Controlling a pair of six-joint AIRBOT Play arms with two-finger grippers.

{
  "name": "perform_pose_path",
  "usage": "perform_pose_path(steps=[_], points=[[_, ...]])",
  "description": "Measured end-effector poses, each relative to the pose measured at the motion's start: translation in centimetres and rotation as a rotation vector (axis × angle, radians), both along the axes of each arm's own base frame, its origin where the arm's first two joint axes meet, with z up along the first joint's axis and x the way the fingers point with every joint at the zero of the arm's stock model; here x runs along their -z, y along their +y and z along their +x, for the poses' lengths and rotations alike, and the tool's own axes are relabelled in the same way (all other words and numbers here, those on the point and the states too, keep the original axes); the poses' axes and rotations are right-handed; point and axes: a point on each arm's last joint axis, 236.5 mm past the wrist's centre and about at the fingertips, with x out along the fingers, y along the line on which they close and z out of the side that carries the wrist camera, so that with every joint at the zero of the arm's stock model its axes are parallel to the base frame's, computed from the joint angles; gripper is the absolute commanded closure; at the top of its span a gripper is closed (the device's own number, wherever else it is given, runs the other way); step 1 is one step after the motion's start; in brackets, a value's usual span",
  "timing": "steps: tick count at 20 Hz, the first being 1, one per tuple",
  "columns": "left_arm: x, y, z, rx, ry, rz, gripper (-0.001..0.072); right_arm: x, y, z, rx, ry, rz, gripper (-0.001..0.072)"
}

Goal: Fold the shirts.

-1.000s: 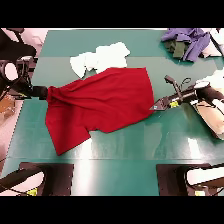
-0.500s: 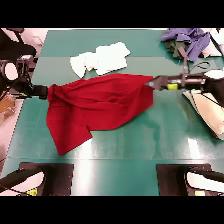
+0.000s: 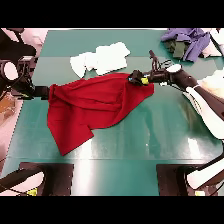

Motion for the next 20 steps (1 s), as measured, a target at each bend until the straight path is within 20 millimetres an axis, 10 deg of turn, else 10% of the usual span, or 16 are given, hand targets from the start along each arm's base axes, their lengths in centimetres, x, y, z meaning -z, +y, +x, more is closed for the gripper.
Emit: perform_pose_path(steps=[5,9,20], points=[[0.0,-0.1,0.2,0.012,-0.006,0.001,0.0042,-1.9,-5.7,-1.9,-0.001,0.056,0.016,0.0361],[-0.2,-0.1,0.8,0.018,-0.033,0.003,0.0043,0.3,-8.9,-6.9,-0.008,0.186,0.027,0.0324],[-0.2,0.0,0.6,0.02,-0.027,0.007,0.0042,7.2,-5.1,-13.3,-0.072,0.407,0.123,0.0324]])
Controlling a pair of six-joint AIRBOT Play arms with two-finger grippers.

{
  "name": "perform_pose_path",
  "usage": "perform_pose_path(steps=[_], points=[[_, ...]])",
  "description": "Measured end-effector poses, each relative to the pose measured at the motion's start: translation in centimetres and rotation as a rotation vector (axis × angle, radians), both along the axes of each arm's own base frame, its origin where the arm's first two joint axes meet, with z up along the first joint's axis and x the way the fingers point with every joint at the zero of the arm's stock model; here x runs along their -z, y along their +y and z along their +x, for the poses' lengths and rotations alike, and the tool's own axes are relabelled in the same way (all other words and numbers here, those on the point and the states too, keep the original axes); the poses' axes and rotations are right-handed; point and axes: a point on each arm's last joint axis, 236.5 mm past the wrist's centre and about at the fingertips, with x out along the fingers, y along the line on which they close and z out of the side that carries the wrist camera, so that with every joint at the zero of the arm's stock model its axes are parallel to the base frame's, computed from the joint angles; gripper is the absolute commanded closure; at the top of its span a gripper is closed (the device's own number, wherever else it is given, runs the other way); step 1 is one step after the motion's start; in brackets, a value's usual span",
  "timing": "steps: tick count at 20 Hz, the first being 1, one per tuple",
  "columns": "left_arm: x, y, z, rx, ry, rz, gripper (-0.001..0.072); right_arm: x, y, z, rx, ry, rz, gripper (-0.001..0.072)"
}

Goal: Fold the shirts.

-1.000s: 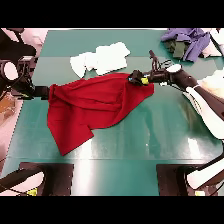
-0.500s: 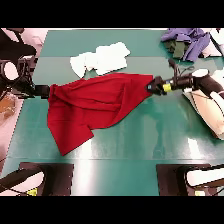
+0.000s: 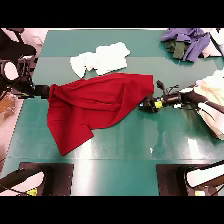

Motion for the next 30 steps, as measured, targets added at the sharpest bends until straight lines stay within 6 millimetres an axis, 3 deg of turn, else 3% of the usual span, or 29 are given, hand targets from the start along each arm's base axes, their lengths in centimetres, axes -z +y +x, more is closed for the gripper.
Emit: perform_pose_path(steps=[3,11,16,23,30], points=[[0.0,0.0,-0.1,0.004,0.003,0.001,0.0042,0.6,-0.1,0.7,0.032,-0.01,-0.01,0.0325],[0.0,0.0,-0.1,0.006,0.006,0.001,0.0042,0.5,-3.2,4.4,0.163,-0.12,-0.111,0.0326],[0.0,0.0,0.0,0.007,0.001,0.001,0.0042,-0.6,-1.3,6.1,0.136,-0.184,-0.12,0.0327],[0.0,-0.1,0.1,0.007,-0.001,0.0,0.0043,-5.0,1.3,9.3,0.103,-0.27,-0.091,0.0328],[0.0,-0.1,0.1,0.007,-0.002,-0.004,0.0042,-2.7,1.0,8.5,0.02,-0.207,-0.18,0.033]])
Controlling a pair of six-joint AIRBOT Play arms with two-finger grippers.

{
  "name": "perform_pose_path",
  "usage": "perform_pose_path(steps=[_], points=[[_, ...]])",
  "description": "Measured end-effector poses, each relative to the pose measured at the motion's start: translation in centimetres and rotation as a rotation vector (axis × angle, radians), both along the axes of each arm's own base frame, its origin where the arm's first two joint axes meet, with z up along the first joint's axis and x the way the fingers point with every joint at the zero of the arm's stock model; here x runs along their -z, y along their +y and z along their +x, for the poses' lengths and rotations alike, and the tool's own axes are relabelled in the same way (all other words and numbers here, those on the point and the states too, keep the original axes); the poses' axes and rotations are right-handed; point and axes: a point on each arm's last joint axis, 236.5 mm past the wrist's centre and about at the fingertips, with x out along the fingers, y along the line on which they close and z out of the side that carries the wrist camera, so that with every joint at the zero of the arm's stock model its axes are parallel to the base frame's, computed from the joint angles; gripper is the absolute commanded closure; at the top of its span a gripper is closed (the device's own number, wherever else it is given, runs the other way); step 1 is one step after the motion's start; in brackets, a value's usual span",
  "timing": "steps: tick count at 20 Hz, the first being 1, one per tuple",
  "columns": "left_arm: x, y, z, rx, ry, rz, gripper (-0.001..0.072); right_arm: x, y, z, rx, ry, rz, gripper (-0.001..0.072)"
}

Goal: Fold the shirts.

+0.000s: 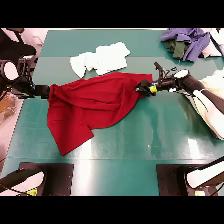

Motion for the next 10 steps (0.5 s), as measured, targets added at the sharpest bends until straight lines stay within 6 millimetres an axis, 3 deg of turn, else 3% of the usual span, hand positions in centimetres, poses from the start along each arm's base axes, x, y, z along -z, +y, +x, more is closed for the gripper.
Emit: perform_pose_path(steps=[4,5,6,10], points=[[0.0,-0.1,-0.1,0.004,0.005,-0.001,0.0042,1.5,-0.2,0.0,0.002,0.027,-0.02,0.036],[0.0,0.0,-0.1,0.004,0.005,-0.001,0.0042,2.0,-0.3,0.1,0.004,0.034,-0.025,0.0551],[0.0,0.0,-0.1,0.004,0.006,-0.001,0.0042,2.3,-0.3,0.3,0.005,0.038,-0.025,0.0685],[0.5,0.7,-0.5,-0.005,0.027,0.017,0.004,0.9,0.5,1.0,-0.03,-0.006,-0.011,0.0689]])
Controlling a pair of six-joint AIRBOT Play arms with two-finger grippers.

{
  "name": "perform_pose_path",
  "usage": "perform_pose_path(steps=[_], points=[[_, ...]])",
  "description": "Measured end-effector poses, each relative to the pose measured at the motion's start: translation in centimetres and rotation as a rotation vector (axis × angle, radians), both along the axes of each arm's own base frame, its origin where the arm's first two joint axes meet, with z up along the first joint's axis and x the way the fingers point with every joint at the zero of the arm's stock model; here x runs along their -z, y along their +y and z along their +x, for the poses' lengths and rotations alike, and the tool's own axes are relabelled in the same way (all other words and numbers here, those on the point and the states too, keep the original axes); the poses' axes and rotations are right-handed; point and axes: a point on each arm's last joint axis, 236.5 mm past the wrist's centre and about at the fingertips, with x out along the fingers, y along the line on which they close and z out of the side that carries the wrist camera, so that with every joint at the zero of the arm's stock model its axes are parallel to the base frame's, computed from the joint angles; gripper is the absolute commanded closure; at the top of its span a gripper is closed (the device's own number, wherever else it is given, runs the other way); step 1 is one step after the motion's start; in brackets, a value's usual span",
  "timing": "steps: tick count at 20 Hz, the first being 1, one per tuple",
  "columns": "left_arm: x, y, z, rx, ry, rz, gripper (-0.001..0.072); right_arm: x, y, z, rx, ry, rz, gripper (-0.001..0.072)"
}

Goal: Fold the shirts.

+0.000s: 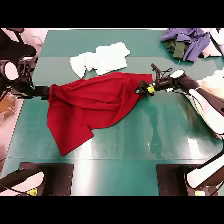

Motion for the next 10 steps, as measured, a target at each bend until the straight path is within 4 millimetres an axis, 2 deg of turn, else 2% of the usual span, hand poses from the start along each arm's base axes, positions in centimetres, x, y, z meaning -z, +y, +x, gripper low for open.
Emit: perform_pose_path(steps=[2,3,5,8,10], points=[[1.4,1.6,-1.2,-0.042,0.053,-0.002,0.0039,-1.9,0.0,0.2,-0.024,-0.042,0.0,0.0689],[2.7,2.4,-2.3,-0.074,0.094,-0.023,0.001,-2.8,0.0,0.2,-0.035,-0.064,-0.004,0.0689],[5.5,3.5,-5.1,-0.154,0.185,-0.121,0.0012,-4.5,-0.6,0.1,-0.054,-0.105,-0.024,0.0689],[9.1,2.1,-8.3,-0.25,0.26,-0.4,0.0012,-6.2,-1.3,-0.1,-0.069,-0.142,-0.044,0.0689],[10.4,1.6,-9.3,-0.284,0.256,-0.503,0.0011,-6.8,-1.5,-0.2,-0.073,-0.153,-0.049,0.0689]])
